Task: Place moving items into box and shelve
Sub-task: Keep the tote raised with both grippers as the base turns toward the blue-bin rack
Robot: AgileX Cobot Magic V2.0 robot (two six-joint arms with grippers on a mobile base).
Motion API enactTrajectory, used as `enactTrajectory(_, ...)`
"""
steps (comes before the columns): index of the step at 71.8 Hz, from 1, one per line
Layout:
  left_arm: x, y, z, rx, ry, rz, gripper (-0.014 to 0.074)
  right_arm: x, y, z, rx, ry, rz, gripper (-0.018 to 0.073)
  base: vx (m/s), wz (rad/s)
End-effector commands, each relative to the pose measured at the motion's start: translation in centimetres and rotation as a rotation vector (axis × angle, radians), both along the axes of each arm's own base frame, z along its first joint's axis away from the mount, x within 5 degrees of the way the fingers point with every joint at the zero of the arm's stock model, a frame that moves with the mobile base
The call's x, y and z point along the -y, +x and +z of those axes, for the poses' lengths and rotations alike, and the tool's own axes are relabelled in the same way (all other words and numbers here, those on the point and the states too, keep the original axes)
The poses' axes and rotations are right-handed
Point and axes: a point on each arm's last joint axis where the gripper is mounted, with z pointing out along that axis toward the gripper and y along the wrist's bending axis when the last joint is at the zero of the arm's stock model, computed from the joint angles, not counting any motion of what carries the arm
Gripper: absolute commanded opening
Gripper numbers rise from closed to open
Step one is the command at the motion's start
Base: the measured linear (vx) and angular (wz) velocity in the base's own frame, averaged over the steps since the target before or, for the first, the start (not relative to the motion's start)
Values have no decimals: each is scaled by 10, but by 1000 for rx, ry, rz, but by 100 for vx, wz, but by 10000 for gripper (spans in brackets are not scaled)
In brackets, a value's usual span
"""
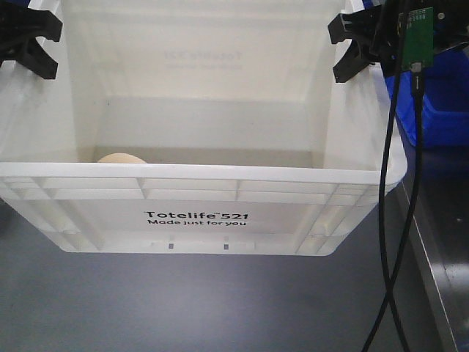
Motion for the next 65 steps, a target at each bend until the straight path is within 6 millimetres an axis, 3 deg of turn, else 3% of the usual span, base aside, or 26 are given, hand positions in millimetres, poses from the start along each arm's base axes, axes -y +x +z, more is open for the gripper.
enactTrajectory(1,26,-13,36,155,-251,-72,-1,-24,-23,41,89,278,94,-3,32,-23)
enactTrajectory(65,25,-13,36,154,-250,-72,-1,-24,-23,41,89,278,94,-3,39,-7)
